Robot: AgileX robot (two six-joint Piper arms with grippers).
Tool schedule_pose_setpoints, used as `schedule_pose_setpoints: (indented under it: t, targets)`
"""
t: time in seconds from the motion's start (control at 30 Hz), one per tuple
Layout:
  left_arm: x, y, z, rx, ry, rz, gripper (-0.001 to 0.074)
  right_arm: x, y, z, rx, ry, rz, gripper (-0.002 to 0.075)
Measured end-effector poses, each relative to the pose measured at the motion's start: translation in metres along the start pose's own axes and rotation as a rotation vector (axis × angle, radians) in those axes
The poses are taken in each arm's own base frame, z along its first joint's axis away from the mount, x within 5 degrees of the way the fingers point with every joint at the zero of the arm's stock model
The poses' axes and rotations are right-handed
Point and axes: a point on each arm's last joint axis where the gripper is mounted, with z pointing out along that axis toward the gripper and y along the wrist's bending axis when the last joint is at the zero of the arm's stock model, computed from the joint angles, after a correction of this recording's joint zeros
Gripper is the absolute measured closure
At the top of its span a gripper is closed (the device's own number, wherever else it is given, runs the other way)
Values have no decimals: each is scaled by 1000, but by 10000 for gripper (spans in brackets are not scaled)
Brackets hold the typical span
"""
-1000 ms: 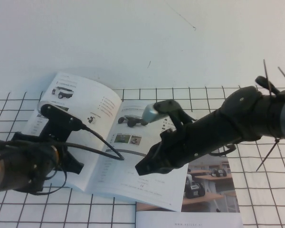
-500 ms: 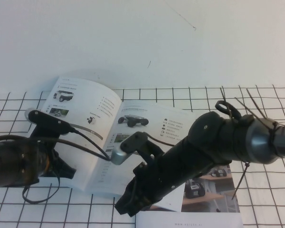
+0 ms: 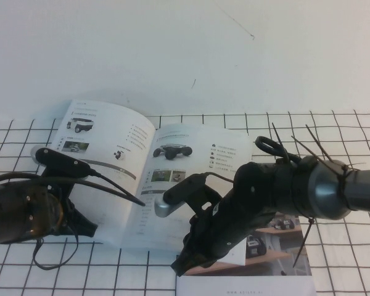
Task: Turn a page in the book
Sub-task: Open the closed book
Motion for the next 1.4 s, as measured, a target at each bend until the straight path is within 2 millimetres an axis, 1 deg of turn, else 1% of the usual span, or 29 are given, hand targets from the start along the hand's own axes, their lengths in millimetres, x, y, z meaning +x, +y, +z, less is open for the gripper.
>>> schedule_pose_setpoints:
  t: [0.17,0.3,0.43,0.53,0.63,0.7,0.77,0.87,0.97,1.07,1.13,1.23,1.4]
  targets:
    - [1,0,0,3,6,-9,738,0,-5,-6,75,8,1,722]
    - [1,0,0,3,9,-12,738,-2,-7,-17,135,3,-36,722]
    - [1,-1,0,11,16,-29,738,-6,-11,-42,217,-37,-33,722]
    - [2,-2,0,18,25,-39,738,-8,-23,-60,282,-74,0,722]
    - [3,-3,-1,28,35,-46,738,-8,-36,-72,319,-97,35,723]
    - [1,-2,-5,38,23,-61,738,-9,-38,-80,331,-113,38,723]
    - [-3,0,-14,52,-11,-71,738,-11,-37,-89,336,-136,32,723]
    - [-15,7,-43,76,-111,-61,738,-14,-30,-111,343,-195,-3,723]
    - [-23,17,-81,97,-229,-62,738,-16,-19,-144,356,-284,-59,724]
    - [-25,27,-122,120,-338,-78,738,-15,-6,-183,376,-389,-121,724]
    - [-20,34,-152,132,-401,-81,738,-12,3,-209,387,-464,-146,724]
    - [-7,42,-192,158,-471,-77,738,-7,14,-240,400,-563,-171,724]
    - [27,45,-242,265,-514,-67,738,5,33,-281,381,-705,-195,724]
